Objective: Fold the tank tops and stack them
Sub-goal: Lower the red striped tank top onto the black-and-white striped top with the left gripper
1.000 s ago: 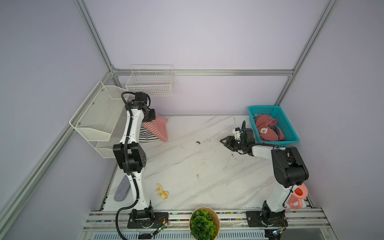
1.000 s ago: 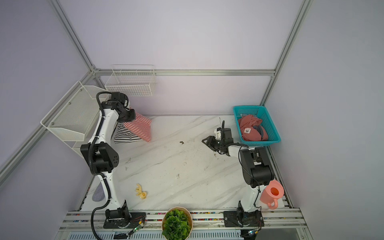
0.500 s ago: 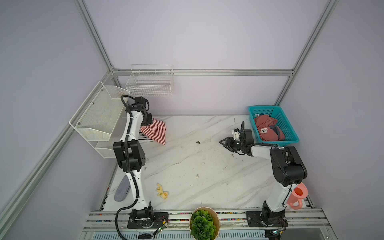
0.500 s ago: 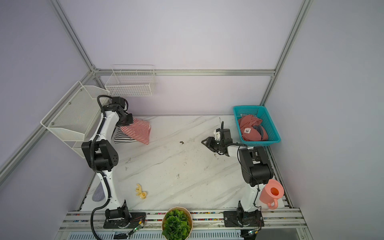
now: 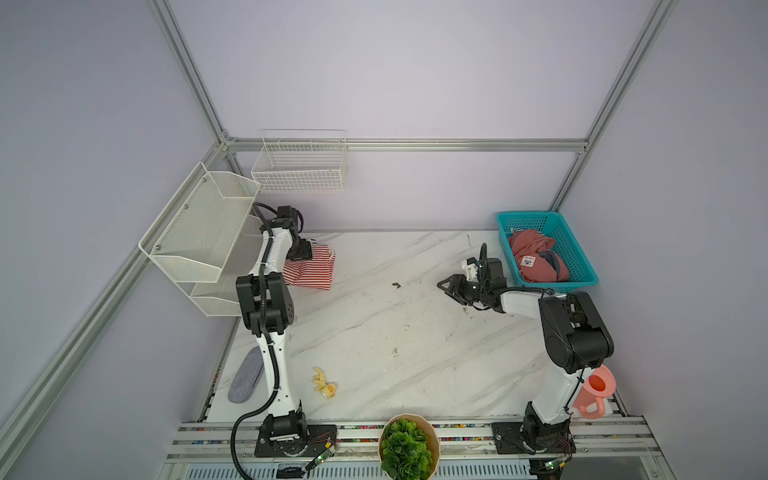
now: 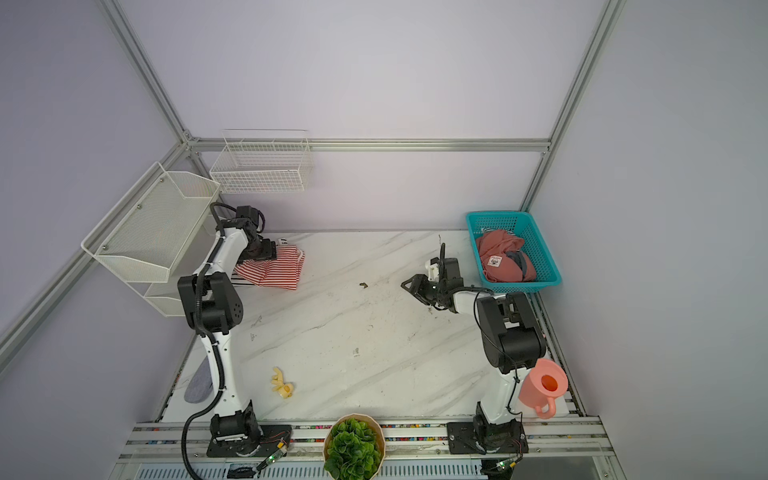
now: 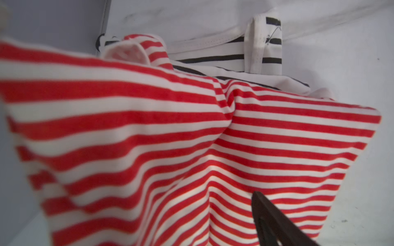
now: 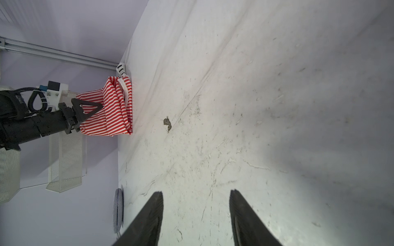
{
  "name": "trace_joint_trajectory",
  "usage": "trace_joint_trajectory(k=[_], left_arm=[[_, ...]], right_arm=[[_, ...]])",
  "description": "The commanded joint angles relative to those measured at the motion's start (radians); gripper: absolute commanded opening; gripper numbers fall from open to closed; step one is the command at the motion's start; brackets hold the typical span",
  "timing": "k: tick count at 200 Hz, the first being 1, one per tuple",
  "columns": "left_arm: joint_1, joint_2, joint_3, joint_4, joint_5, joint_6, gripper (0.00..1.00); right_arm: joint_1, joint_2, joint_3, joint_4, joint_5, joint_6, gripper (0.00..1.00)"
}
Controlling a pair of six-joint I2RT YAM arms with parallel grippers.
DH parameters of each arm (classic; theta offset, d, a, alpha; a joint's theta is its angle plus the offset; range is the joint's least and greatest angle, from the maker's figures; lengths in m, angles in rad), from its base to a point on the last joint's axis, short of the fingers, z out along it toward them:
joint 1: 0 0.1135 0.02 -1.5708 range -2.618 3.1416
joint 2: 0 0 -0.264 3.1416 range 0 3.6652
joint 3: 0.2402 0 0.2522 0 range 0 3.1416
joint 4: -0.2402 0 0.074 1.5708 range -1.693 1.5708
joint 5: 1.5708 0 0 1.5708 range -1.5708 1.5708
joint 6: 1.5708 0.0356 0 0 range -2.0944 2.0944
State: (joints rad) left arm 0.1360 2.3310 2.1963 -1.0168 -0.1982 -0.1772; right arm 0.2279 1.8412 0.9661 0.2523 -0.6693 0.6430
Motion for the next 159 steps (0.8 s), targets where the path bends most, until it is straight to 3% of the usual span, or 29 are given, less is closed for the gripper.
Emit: trace_joint_trajectory(k=[1, 33, 79, 159], left_arm=[[0.043, -0.044, 0.062, 0.047, -0.090, -0.076, 1.00], [0.043, -0.084, 0.062, 0.071, -0.083, -0.121, 1.00], [0.039, -0.175, 0.016, 0.157, 0.073, -0.181, 1.00], [-0.013, -0.288, -0.085, 0.246, -0.028, -0.212, 1.00]], right_arm=[[0.008, -0.020, -0.016, -0.005, 0.013, 0.001, 0.53], [0.014, -0.028, -0.015, -0.010, 0.013, 0.001, 0.53], [0.022, -0.033, -0.009, -0.013, 0.016, 0.001, 0.53], [0.035, -0.015, -0.001, -0.010, 0.011, 0.002, 0.53]])
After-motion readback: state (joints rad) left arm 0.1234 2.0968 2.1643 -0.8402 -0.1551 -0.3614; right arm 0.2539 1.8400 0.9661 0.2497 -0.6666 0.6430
